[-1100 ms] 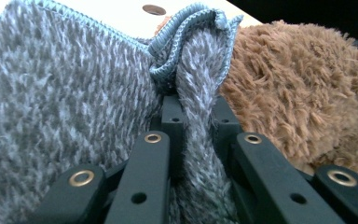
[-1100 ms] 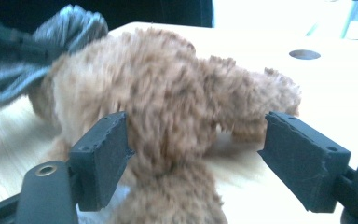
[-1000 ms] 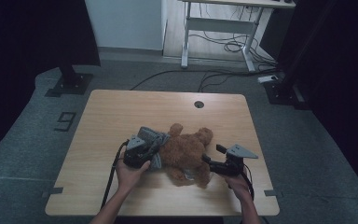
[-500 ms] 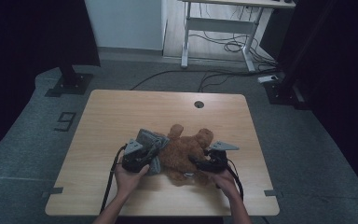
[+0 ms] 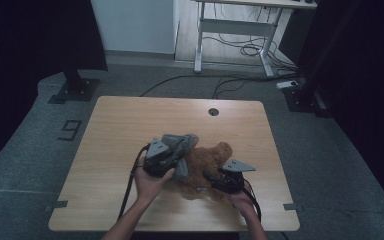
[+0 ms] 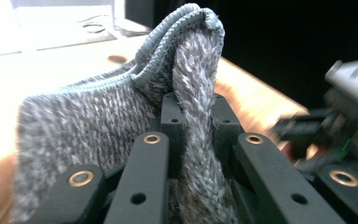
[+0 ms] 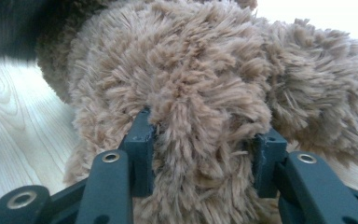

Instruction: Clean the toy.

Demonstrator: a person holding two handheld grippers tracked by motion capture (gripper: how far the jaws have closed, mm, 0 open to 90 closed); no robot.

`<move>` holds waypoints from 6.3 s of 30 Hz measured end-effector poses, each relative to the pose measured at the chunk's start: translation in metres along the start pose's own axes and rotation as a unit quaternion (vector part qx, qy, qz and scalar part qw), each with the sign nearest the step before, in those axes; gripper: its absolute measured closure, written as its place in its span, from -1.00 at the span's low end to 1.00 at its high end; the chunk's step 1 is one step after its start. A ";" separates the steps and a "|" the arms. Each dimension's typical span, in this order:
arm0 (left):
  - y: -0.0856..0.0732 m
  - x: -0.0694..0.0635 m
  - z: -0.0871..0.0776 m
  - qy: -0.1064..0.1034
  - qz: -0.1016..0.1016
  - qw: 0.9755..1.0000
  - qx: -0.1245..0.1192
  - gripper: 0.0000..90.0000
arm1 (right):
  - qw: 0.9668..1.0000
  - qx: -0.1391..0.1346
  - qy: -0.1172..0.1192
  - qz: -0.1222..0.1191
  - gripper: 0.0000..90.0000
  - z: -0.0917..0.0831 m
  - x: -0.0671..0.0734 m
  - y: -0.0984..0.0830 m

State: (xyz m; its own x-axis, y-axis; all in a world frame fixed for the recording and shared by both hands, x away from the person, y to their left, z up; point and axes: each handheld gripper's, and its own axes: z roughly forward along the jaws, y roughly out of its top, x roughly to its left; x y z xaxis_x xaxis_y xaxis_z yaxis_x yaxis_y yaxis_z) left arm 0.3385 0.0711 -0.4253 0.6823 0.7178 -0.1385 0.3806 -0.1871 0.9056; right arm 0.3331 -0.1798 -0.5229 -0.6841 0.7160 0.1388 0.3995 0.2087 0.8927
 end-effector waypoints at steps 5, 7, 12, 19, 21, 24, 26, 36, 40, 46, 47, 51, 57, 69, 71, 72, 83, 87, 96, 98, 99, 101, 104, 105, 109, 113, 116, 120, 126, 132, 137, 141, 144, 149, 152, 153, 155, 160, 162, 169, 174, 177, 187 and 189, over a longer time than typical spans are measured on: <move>0.023 -0.037 0.065 -0.030 0.014 0.998 0.059 0.75 | 1.000 -0.007 -0.013 -0.012 0.18 -0.001 0.004 -0.002; 0.016 -0.045 0.090 -0.011 0.033 0.995 0.096 0.74 | 1.000 -0.011 -0.019 -0.019 0.18 -0.001 0.006 -0.003; -0.011 -0.040 0.109 -0.007 0.022 0.993 0.112 0.75 | 0.999 -0.005 -0.034 -0.032 0.20 0.001 0.009 -0.007; -0.011 -0.027 0.083 0.010 0.023 0.995 0.098 0.75 | 0.999 -0.008 -0.034 -0.029 0.21 0.002 0.011 -0.007; -0.013 -0.017 0.072 0.028 0.024 0.995 0.094 0.76 | 0.999 -0.008 -0.034 -0.026 0.21 0.002 0.009 -0.007; -0.018 0.003 0.054 0.049 0.018 0.994 0.095 0.76 | 0.999 -0.010 -0.029 -0.017 0.21 0.001 0.006 -0.007; -0.022 0.019 0.041 0.054 0.003 0.994 0.091 0.76 | 0.999 -0.012 -0.027 -0.013 0.21 0.002 0.006 -0.007; -0.045 0.075 -0.019 0.079 -0.062 0.993 0.060 0.77 | 1.000 -0.015 -0.025 -0.010 0.21 0.002 0.005 -0.007; -0.051 0.085 -0.026 0.098 -0.065 0.991 0.063 0.77 | 1.000 -0.014 -0.025 -0.010 0.21 0.001 0.005 -0.007; -0.056 0.092 -0.036 0.103 -0.088 0.989 0.062 0.76 | 1.000 -0.017 -0.023 -0.010 0.21 0.001 0.004 -0.008; -0.052 0.089 -0.036 0.101 -0.084 0.990 0.060 0.76 | 1.000 -0.017 -0.022 -0.010 0.21 0.001 0.004 -0.008; -0.026 0.066 -0.029 0.077 -0.060 0.994 0.048 0.76 | 1.000 -0.015 -0.022 -0.011 0.20 0.000 0.003 -0.008; 0.013 0.014 0.014 0.033 -0.003 0.998 0.051 0.76 | 0.999 -0.018 -0.025 -0.013 0.20 0.000 0.004 -0.009; 0.017 -0.048 0.123 0.015 0.069 0.986 0.154 0.76 | 0.999 -0.017 -0.027 -0.018 0.20 -0.001 0.006 -0.009; 0.009 -0.040 0.125 0.013 0.059 0.986 0.155 0.75 | 0.999 -0.016 -0.026 -0.018 0.20 -0.001 0.006 -0.010; 0.006 -0.036 0.123 0.008 0.041 0.988 0.147 0.76 | 0.999 -0.016 -0.026 -0.018 0.20 -0.001 0.006 -0.010; 0.002 0.002 0.072 0.059 0.035 0.988 0.136 0.75 | 1.000 -0.014 -0.019 -0.010 0.19 -0.001 0.003 -0.009; -0.006 0.022 0.046 0.059 0.017 0.990 0.125 0.76 | 1.000 -0.016 -0.018 -0.008 0.18 0.000 0.003 -0.009; -0.018 0.062 0.001 0.102 -0.004 0.988 0.114 0.76 | 1.000 -0.018 -0.017 0.002 0.18 0.000 0.002 -0.009; -0.022 0.069 -0.006 0.103 -0.015 0.989 0.108 0.76 | 1.000 -0.018 -0.017 0.001 0.18 0.000 0.002 -0.009; -0.024 0.072 -0.009 0.104 -0.019 0.989 0.106 0.76 | 1.000 -0.018 -0.017 0.001 0.18 0.000 0.002 -0.009; -0.026 0.075 -0.014 0.106 -0.024 0.989 0.104 0.76 | 1.000 -0.019 -0.016 0.002 0.18 0.000 0.002 -0.009; -0.032 0.082 -0.020 0.117 -0.027 0.987 0.104 0.75 | 1.000 -0.019 -0.016 0.003 0.18 0.000 0.002 -0.009; -0.034 0.084 -0.022 0.120 -0.026 0.986 0.109 0.75 | 1.000 -0.019 -0.016 0.004 0.18 0.000 0.002 -0.009; -0.054 0.103 -0.026 0.128 -0.058 0.982 0.125 0.75 | 1.000 -0.020 -0.016 0.004 0.18 0.000 0.001 -0.009; -0.076 0.112 -0.018 0.116 -0.085 0.978 0.149 0.75 | 1.000 -0.020 -0.014 0.006 0.19 0.000 0.000 -0.009; -0.084 0.113 -0.011 0.116 -0.090 0.976 0.158 0.75 | 1.000 -0.020 -0.012 0.006 0.19 0.000 0.000 -0.010; -0.077 0.118 -0.015 0.116 -0.091 0.976 0.158 0.75 | 1.000 -0.023 -0.016 0.004 0.19 0.000 0.000 -0.010; -0.029 0.106 -0.026 0.126 -0.054 0.983 0.118 0.74 | 0.999 -0.024 -0.030 -0.014 0.21 0.003 -0.001 -0.007; 0.011 0.083 -0.008 0.109 -0.028 0.990 0.085 0.74 | 0.998 -0.029 -0.052 -0.026 0.23 0.013 -0.006 0.000; 0.028 0.069 0.030 0.096 0.008 0.990 0.103 0.73 | 0.997 -0.034 -0.062 -0.036 0.25 0.020 -0.014 0.004; 0.020 0.078 0.052 0.093 -0.008 0.987 0.131 0.72 | 0.996 -0.040 -0.068 -0.034 0.25 0.022 -0.016 0.005; 0.010 0.084 0.056 0.084 -0.022 0.986 0.141 0.73 | 0.996 -0.039 -0.070 -0.034 0.25 0.024 -0.016 0.006; 0.001 0.083 0.052 0.080 -0.023 0.985 0.149 0.74 | 0.997 -0.039 -0.065 -0.031 0.22 0.021 -0.014 0.006; -0.008 0.078 0.047 0.082 -0.015 0.986 0.141 0.75 | 0.998 -0.040 -0.050 -0.025 0.18 0.017 -0.014 0.005; -0.012 0.076 0.044 0.081 -0.016 0.987 0.136 0.76 | 0.998 -0.040 -0.046 -0.021 0.16 0.016 -0.015 0.005; -0.019 0.073 0.040 0.078 -0.020 0.989 0.124 0.76 | 0.998 -0.042 -0.034 -0.010 0.10 0.012 -0.015 0.004; -0.033 0.059 0.025 0.076 -0.008 0.991 0.108 0.77 | 0.999 -0.050 -0.016 0.002 -0.11 -0.001 -0.013 0.005; -0.038 0.054 0.019 0.072 -0.004 0.992 0.099 0.77 | 0.999 -0.044 -0.014 0.011 -0.30 -0.008 -0.011 0.006; -0.052 0.045 0.002 0.054 -0.009 0.996 0.071 0.77 | 1.000 -0.009 0.005 0.030 -0.67 -0.006 -0.010 0.010; -0.061 0.041 -0.007 0.043 -0.017 0.997 0.055 0.78 | 0.999 0.019 0.028 0.014 -0.62 0.008 -0.003 0.008; -0.070 0.038 -0.013 0.037 -0.019 0.998 0.043 0.78 | 0.999 0.027 0.022 -0.007 -0.30 0.010 0.003 0.002; -0.079 0.027 -0.017 0.030 -0.016 0.999 0.022 0.78 | 0.991 0.010 -0.095 -0.089 0.21 0.016 0.027 -0.006; -0.077 0.027 -0.009 0.038 -0.012 0.999 0.020 0.78 | 0.988 0.004 -0.118 -0.097 0.23 0.021 0.025 -0.004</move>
State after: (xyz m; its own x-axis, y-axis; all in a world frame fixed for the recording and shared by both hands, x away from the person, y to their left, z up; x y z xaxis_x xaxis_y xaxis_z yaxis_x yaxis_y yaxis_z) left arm 0.3219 0.1108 -0.4948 0.6246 0.7705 -0.1277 0.4219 -0.1953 0.8854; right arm 0.3268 -0.1485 -0.5323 -0.5874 0.7971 -0.1398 0.2797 0.3620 0.8892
